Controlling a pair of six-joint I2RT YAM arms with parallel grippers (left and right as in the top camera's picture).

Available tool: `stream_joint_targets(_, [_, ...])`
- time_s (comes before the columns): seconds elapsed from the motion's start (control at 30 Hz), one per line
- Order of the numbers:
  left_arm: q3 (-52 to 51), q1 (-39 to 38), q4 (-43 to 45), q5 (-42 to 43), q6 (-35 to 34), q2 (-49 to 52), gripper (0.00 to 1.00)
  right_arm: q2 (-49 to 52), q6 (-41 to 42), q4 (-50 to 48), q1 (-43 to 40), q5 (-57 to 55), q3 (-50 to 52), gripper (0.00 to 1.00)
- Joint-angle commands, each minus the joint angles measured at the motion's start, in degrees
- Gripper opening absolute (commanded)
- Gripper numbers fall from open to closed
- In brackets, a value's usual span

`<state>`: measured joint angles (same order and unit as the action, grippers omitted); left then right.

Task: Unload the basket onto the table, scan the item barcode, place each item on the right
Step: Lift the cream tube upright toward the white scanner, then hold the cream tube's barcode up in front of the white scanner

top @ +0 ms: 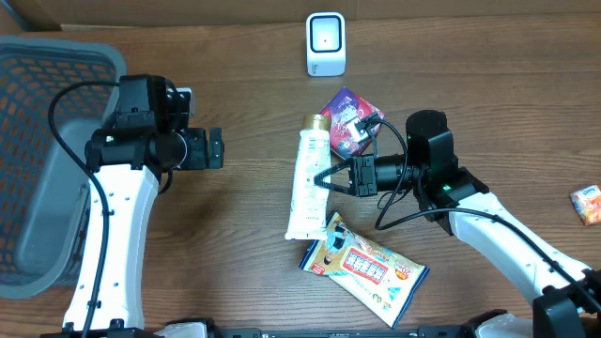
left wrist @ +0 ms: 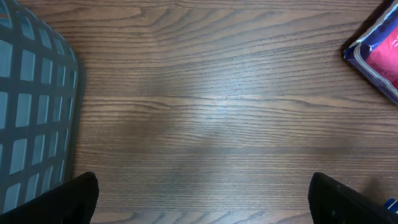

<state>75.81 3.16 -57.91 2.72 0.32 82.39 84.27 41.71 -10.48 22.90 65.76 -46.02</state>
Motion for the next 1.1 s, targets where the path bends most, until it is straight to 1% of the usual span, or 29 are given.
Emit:
stream_joint_targets(0.0, [0.04, 0.35, -0.15, -0.35, -0.55, -0.44, 1.0, -2.14, -7.3, -0.92, -0.26, -4.0, -0.96, 0.04])
stream_joint_targets(0.07, [0.04, 0.35, -0.15, -0.35, -0.55, -0.44, 1.0, -2.14, -14.71, -0.98, -0.26, -12.11, -0.98, 0.04])
stream_joint_targets(0.1, [0.04, 0.35, -0.15, -0.35, -0.55, -0.44, 1.0, -2.14, -15.91, -0.94, -0.26, -15.98, -1.22, 0.04])
stream_joint_targets(0.17, [0.04, 0.35, -0.15, -0.35, -0.55, -0.44, 1.0, -2.14, -16.48, -0.98, -0.26, -21.03, -2.23, 0.04])
stream_joint_targets(0.27, [0.04, 0.35, -0.15, -0.35, -0.55, -0.44, 1.0, -2.14, -16.57, -0.28, -0.26, -22.77, -5.88, 0.04])
stream_joint_targets(0.3, [0.04, 0.35, -0.15, -0.35, -0.55, -0.44, 1.0, -2.14, -17.84, 0.55, -0.26, -23.89, -6.78, 0.04])
stream_joint_targets(0.37, [0.04, 0.35, -0.15, -0.35, -0.55, -0.44, 1.0, -2.14, -24.74, 3.17, -0.26, -27.69, -8.85, 0.04])
stream_joint_targets(0.43, [0.04, 0.35, -0.15, -0.35, -0.55, -0.44, 1.0, -2.14, -33.68, 5.44, -0.07, -34.99, -10.67, 0.04])
stream_joint_targets(0.5, [0.04, 0.35, -0.15, -0.35, -0.55, -0.44, 1.0, -2.14, -43.01, 5.99, 0.28, -45.68, -12.22, 0.04])
stream_joint_targets(0.57, [0.04, 0.35, -0.15, -0.35, -0.55, -0.44, 1.0, -2.05, -48.48, 4.96, 0.28, -55.47, -13.18, 0.04])
stream_joint_targets(0.6, [0.04, 0.35, -0.15, -0.35, -0.55, -0.44, 1.0, -1.95, -52.06, 3.52, 0.28, -61.4, -13.49, 0.04])
stream_joint_targets(0.67, [0.04, 0.35, -0.15, -0.35, -0.55, -0.44, 1.0, -1.22, -60.13, -0.5, 0.28, -67.95, -13.51, 0.04])
stream_joint_targets(0.7, [0.04, 0.35, -0.15, -0.35, -0.55, -0.44, 1.0, -0.55, -64.89, -2.71, 0.28, -69.79, -13.51, 0.04])
stream_joint_targets(0.73, [0.04, 0.35, -0.15, -0.35, -0.55, -0.44, 1.0, 1.62, -73.0, -7.3, 0.28, -72.04, -13.51, 0.04])
stream_joint_targets(0.83, [0.04, 0.35, -0.15, -0.35, -0.55, -0.44, 1.0, 9.01, -86.05, -18.25, 0.15, -76.63, -13.53, 0.04])
stream_joint_targets(0.87, [0.04, 0.35, -0.15, -0.35, -0.55, -0.44, 1.0, 10.93, -88.85, -21.38, 0.15, -77.88, -13.55, 0.04])
stream_joint_targets(1.0, [0.04, 0.35, -0.15, -0.35, -0.55, -0.44, 1.0, 22.25, -98.75, -39.01, -0.17, -81.29, -15.96, 0.04])
stream_joint_targets(1.07, [0.04, 0.35, -0.15, -0.35, -0.55, -0.44, 1.0, 26.64, -100.96, -41.81, -0.55, -81.4, -19.06, 0.04])
